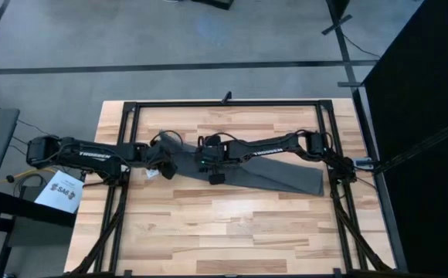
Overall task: Roll towel
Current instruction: Roll the gray towel
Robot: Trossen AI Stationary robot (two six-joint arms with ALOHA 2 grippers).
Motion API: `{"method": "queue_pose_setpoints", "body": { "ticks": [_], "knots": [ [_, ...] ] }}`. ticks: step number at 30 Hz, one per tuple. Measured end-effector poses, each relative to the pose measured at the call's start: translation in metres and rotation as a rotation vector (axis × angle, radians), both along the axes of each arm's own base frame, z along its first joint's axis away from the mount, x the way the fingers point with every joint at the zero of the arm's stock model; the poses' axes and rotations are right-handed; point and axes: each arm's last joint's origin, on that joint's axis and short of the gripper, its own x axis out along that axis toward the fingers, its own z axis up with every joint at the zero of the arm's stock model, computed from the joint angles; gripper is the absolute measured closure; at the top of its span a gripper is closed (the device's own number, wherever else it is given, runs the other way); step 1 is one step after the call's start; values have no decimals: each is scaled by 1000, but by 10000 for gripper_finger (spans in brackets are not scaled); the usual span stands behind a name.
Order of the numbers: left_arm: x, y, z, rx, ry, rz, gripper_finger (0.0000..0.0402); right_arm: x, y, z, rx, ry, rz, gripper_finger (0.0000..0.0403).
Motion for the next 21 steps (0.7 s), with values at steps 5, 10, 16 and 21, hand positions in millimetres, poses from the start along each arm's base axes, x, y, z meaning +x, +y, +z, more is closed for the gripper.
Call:
{"method": "queue_pose_setpoints", "body": {
  "ticks": [5,10,16,21],
  "knots": [
    [-1,4,0,4,4,17,320,0,10,0,3,-3,16,403],
    [-2,7,0,6,7,30,320,0,19,0,15,-10,13,403],
    [-3,9,0,32,15,44,320,2,25,1,50,-43,-19,403],
    [-2,10,0,60,5,51,320,3,28,2,84,-71,-66,403]
  ]
}}
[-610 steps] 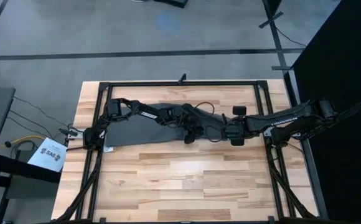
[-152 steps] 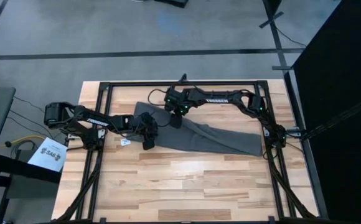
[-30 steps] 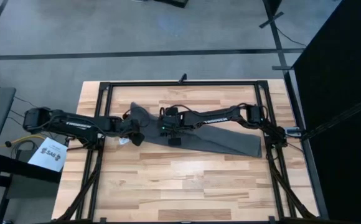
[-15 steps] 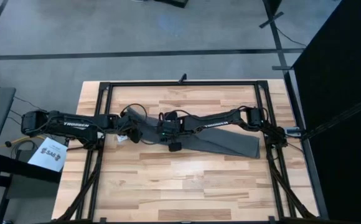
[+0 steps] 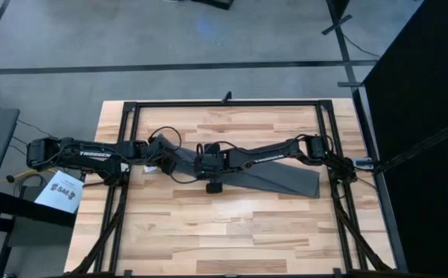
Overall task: Roll towel
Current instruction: Roll the gray towel
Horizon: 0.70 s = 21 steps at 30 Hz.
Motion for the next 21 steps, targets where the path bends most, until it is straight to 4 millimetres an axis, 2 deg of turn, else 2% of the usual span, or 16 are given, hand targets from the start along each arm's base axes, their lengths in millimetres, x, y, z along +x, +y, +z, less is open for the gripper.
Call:
{"method": "queue_pose_setpoints", "body": {
  "ticks": [6,12,15,18,21],
  "knots": [
    [1,1,0,24,-5,4,320,1,-10,-5,158,-11,-74,403],
    [1,2,1,51,-4,18,320,3,-16,-4,213,-40,-103,403],
    [1,3,1,78,-1,41,320,7,-20,-11,300,-48,-107,403],
    [1,3,1,91,-8,49,320,8,-24,-26,313,-19,-129,403],
    [2,3,1,93,-14,50,320,8,-29,-26,314,-24,-139,403]
  ]
}}
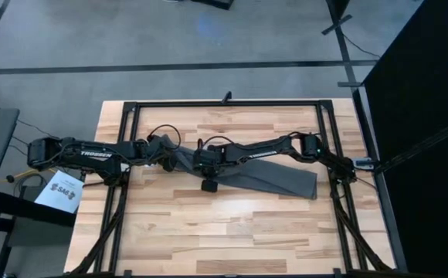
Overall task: Roll towel
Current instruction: Roll the gray towel
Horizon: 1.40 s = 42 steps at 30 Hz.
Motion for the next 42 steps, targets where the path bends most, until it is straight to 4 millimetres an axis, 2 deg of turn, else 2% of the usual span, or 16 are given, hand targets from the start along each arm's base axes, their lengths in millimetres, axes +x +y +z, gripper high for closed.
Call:
{"method": "queue_pose_setpoints", "body": {
  "ticks": [8,20,26,35,42],
  "knots": [
    [-4,-1,-7,2,-23,32,320,3,-3,3,-1,-37,-5,389],
    [0,0,-6,13,-72,31,320,9,-3,8,89,-123,3,265],
    [2,1,-5,27,-83,5,320,9,-4,8,134,-125,22,224],
    [12,3,9,69,-88,-72,320,5,-9,-7,137,-134,8,216],
    [19,0,40,-43,-146,-238,320,-1,-14,-20,136,-119,-1,216]
  ]
}}
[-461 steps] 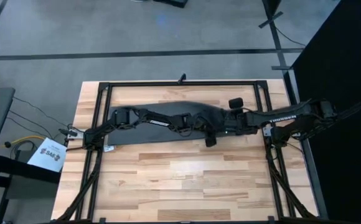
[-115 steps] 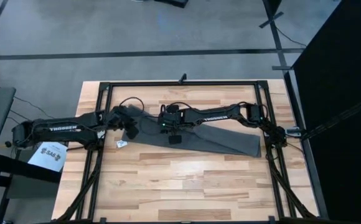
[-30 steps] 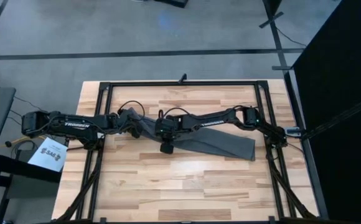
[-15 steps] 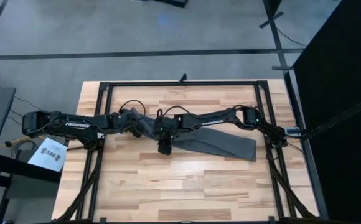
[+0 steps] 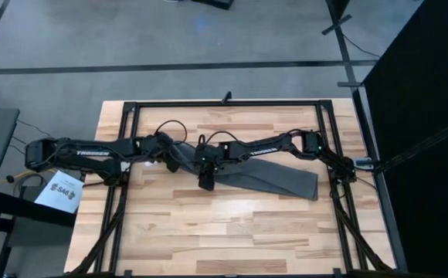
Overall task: Roll towel
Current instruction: Roll the gray towel
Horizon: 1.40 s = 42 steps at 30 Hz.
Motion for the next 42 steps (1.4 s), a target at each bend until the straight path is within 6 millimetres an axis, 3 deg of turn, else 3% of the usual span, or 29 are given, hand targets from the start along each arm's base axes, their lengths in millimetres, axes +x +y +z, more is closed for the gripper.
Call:
{"method": "queue_pose_setpoints", "body": {
  "ticks": [6,10,17,26,36,42],
  "knots": [
    [-5,-14,37,-14,-73,-75,320,-1,0,-2,-13,-3,6,216],
    [-2,-23,43,64,-186,-116,320,-1,-1,-2,-18,-9,6,216],
    [8,-19,9,173,-90,-47,320,0,-3,-2,-24,-17,9,216],
    [29,-11,-4,220,-89,-42,320,0,-4,-3,-28,-22,5,216],
    [-1,-13,-20,114,197,61,320,-1,-11,-3,-49,-14,21,216],
    [-15,-13,-24,169,315,150,320,-2,-16,-3,-86,-18,59,216]
  ]
}}
